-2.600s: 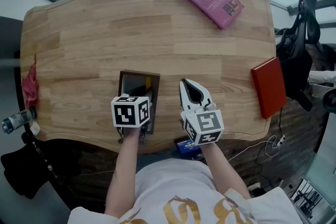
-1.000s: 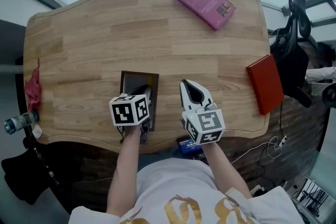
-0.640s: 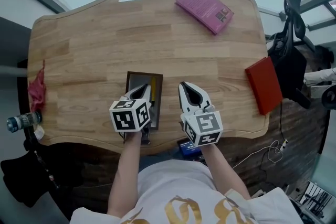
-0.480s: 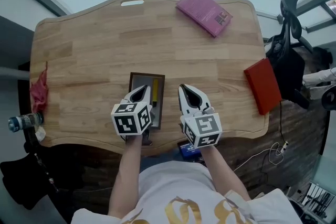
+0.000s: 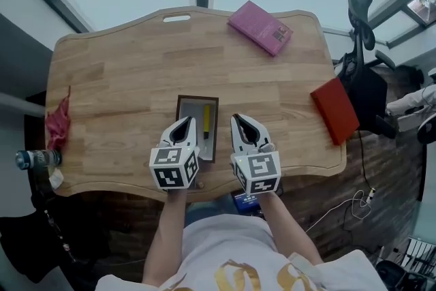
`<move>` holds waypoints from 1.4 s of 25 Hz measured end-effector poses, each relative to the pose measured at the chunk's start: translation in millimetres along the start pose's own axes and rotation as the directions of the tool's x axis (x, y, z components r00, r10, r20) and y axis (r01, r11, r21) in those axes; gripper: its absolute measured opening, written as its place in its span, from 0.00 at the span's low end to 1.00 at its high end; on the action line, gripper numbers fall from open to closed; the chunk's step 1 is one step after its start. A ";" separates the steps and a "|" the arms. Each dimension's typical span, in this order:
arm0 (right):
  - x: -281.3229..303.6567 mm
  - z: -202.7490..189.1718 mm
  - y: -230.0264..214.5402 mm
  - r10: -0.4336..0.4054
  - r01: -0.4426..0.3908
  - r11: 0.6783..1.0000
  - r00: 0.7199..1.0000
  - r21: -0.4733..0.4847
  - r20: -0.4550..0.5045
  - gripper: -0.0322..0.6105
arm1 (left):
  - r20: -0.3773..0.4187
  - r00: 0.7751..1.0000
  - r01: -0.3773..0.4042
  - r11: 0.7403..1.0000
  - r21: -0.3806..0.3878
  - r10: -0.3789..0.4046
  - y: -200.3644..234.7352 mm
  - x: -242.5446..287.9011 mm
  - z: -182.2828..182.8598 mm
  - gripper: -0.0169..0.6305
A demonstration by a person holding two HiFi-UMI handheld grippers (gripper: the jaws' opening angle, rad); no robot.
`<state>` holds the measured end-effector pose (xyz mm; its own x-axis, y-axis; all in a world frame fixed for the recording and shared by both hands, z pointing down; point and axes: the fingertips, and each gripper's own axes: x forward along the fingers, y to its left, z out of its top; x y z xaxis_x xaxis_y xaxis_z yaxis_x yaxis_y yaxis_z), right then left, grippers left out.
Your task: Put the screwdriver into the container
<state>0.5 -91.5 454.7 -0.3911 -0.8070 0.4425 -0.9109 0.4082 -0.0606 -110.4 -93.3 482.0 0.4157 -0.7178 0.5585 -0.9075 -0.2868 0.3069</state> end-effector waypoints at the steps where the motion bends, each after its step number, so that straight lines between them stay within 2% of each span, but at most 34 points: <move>1: -4.8 2.5 2.1 -0.009 0.009 1.000 1.000 -0.006 0.007 0.10 | 0.030 1.000 0.002 1.000 0.012 -0.003 -1.2 -6.3 3.7 0.05; 9: -37.5 25.7 14.7 -0.023 0.025 0.999 0.997 -0.032 0.070 0.10 | 0.188 0.982 -0.016 0.995 0.103 -0.003 -17.1 -45.4 26.9 0.05; 16: -51.9 46.4 25.4 0.030 -0.024 0.998 0.992 -0.055 0.124 0.10 | 0.223 0.974 -0.055 0.996 0.075 0.037 -20.0 -68.4 35.1 0.05; 27: -68.7 57.7 24.6 0.090 -0.078 0.994 0.981 -0.074 0.170 0.10 | 0.312 0.946 -0.138 0.981 0.137 0.090 -34.8 -99.2 48.4 0.05; 32: -72.6 57.1 20.8 0.090 -0.077 0.994 0.980 -0.077 0.179 0.10 | 0.336 0.942 -0.041 0.997 0.063 0.018 -41.2 -105.5 50.3 0.05; 35: -74.9 56.5 16.8 0.087 -0.075 0.994 0.979 -0.074 0.184 0.10 | 0.319 0.947 -0.062 0.995 0.079 0.034 -41.9 -103.0 47.8 0.05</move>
<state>7.0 -48.3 370.0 -0.4864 -0.8330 0.2635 -0.8669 0.4977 -0.0271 -118.1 -37.7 374.8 0.3438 -0.8918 0.2940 -0.9336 -0.2907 0.2096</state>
